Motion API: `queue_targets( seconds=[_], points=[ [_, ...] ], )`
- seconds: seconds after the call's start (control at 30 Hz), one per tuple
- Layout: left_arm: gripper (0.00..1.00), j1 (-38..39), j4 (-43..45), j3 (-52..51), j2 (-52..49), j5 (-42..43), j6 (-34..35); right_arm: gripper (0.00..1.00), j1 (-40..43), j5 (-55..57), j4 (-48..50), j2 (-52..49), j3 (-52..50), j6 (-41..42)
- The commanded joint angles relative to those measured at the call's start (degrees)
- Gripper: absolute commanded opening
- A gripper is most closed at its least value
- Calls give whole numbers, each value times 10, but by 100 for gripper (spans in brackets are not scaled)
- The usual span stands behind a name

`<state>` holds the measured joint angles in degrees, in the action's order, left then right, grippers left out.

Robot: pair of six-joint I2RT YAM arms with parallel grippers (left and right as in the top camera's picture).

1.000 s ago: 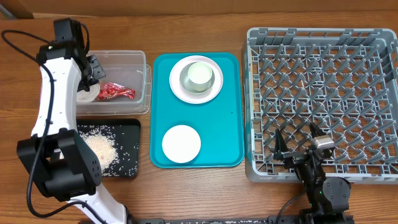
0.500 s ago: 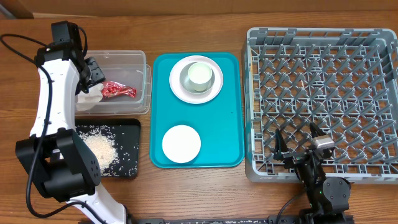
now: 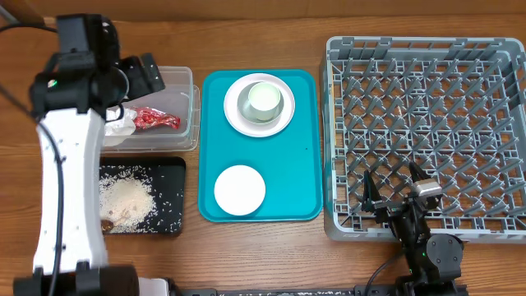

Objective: Sort waste into correct bins and load items into the dishwasher
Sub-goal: 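Raise the left arm aside and move the right gripper toward the teal tray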

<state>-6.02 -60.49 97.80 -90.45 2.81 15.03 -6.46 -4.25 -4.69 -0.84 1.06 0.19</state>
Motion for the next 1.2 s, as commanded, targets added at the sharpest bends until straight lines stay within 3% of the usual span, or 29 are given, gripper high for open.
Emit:
queue_targets(
  seconds=[0.0,0.17,0.47,0.57,0.73,0.97,1.17],
  points=[
    [100,-3,-28,8,5,64,0,100,2,2,3,6,-6,1],
    [100,-3,-82,8,5,147,0,100,2,2,3,6,-6,1],
    [100,-3,-157,8,3,156,0,100,2,1,3,6,-6,1],
    [100,-3,-176,8,3,196,-16,100,2,-2,3,6,-6,1],
    [100,-3,-179,8,3,257,-54,100,2,-90,27,6,6,47],
    [100,-3,-168,8,3,255,-56,100,2,-90,-82,-9,138,99],
    [100,-3,-168,8,3,234,-57,100,2,-90,-209,-100,321,99]
  ],
)
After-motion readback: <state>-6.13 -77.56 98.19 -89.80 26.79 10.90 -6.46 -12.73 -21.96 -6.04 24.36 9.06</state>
